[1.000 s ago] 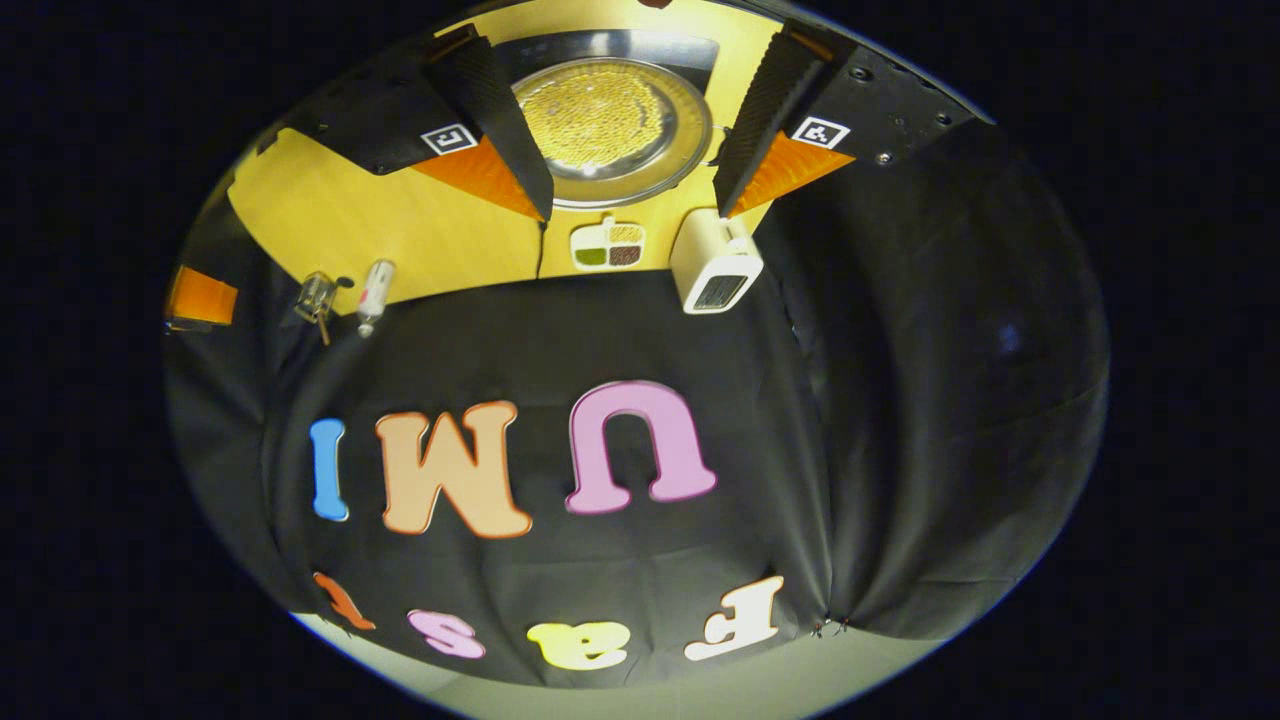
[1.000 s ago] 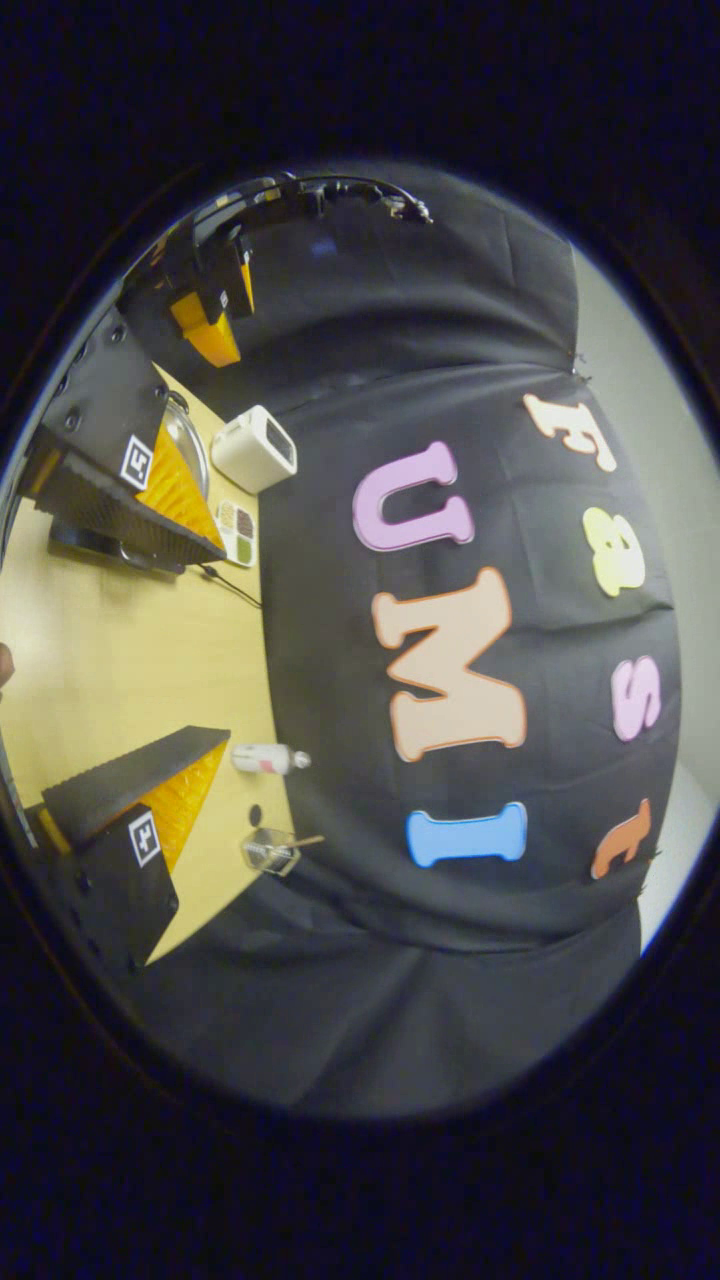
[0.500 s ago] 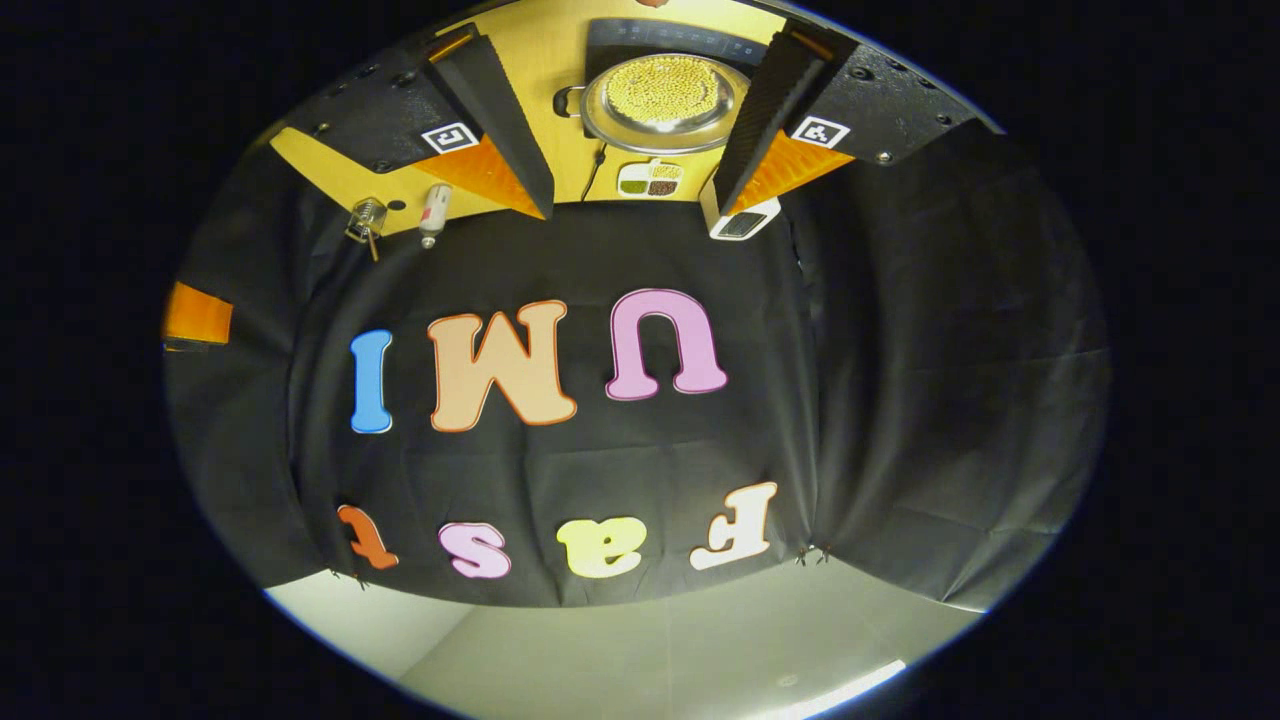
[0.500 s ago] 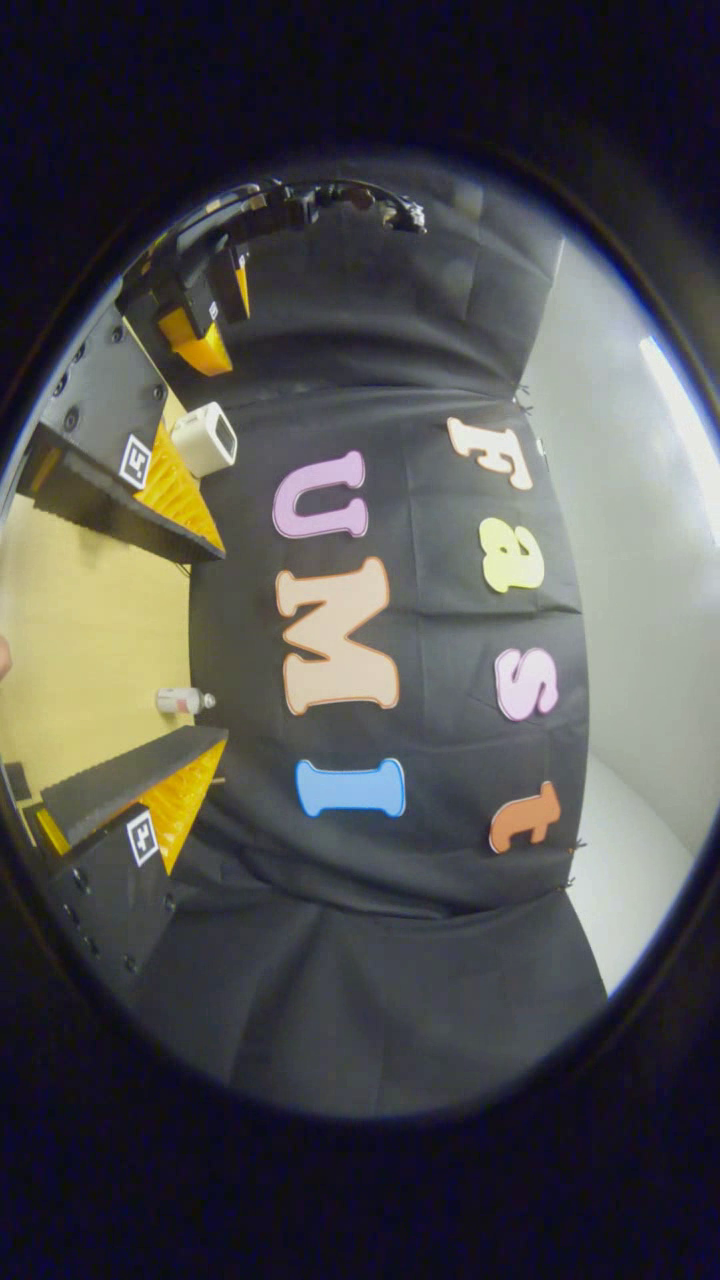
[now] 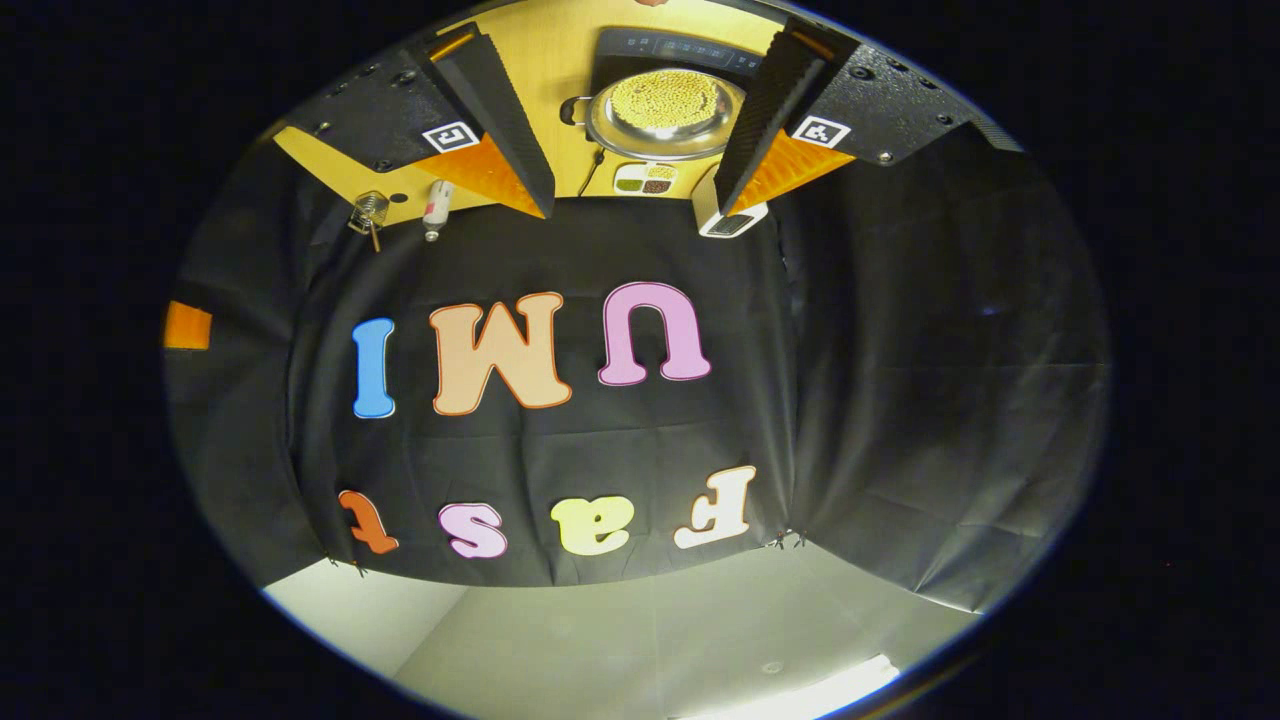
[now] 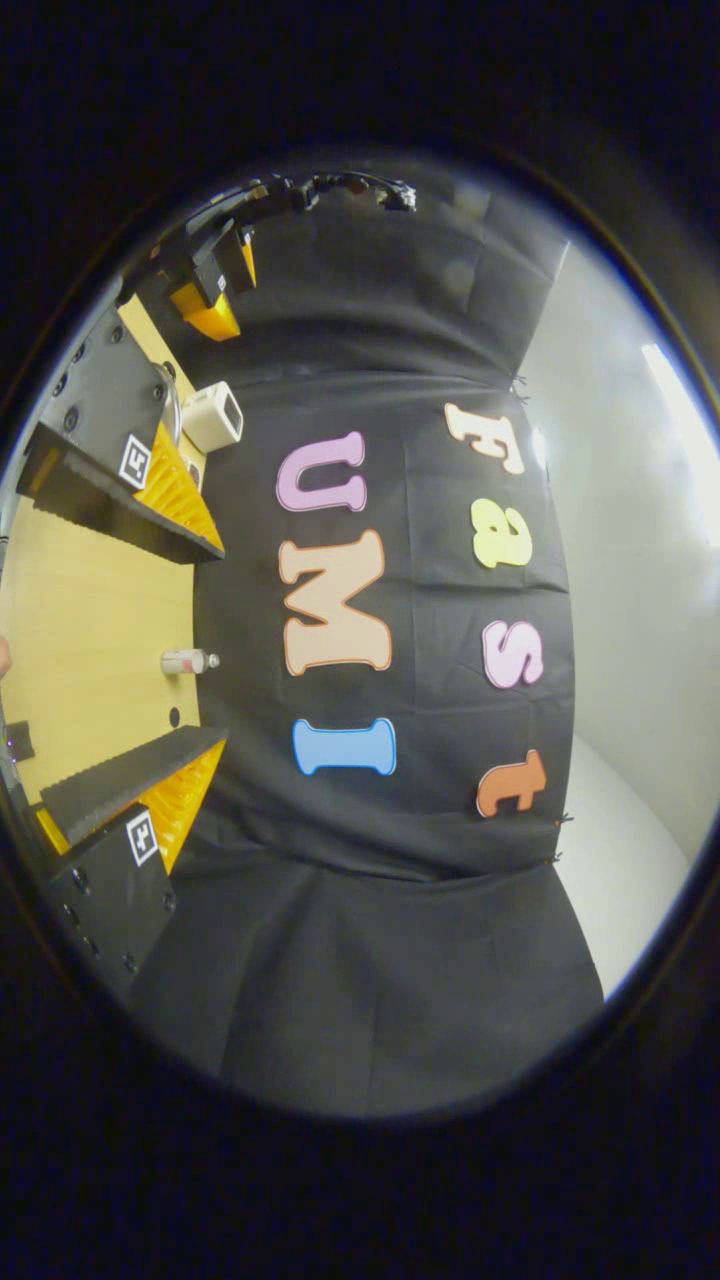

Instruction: First push the handle of the pot to place it horizontally, then grasp the pot with both hands and set it on the induction cooktop.

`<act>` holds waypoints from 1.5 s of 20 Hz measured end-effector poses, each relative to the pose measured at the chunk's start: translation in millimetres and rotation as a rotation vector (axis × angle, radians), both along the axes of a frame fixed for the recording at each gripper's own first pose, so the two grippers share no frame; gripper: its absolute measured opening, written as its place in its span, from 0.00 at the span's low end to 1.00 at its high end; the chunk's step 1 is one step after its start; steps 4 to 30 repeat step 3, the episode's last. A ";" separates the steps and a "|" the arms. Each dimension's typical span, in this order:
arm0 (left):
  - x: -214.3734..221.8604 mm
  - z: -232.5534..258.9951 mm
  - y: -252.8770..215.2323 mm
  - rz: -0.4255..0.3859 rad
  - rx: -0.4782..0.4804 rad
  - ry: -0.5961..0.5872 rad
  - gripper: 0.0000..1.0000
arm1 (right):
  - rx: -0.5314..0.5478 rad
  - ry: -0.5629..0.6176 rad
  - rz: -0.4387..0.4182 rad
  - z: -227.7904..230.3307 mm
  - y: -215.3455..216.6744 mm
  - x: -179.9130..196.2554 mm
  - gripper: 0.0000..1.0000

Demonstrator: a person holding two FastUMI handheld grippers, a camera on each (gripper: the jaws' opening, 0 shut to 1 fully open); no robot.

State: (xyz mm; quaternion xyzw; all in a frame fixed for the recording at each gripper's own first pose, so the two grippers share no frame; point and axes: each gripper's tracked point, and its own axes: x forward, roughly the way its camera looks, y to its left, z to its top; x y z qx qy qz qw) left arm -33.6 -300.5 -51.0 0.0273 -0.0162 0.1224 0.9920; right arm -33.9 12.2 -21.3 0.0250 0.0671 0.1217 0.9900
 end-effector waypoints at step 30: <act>-2.3 -2.8 0.9 0.005 -0.005 0.003 1.00 | -0.009 -0.001 0.001 -3.1 -0.4 -0.8 0.92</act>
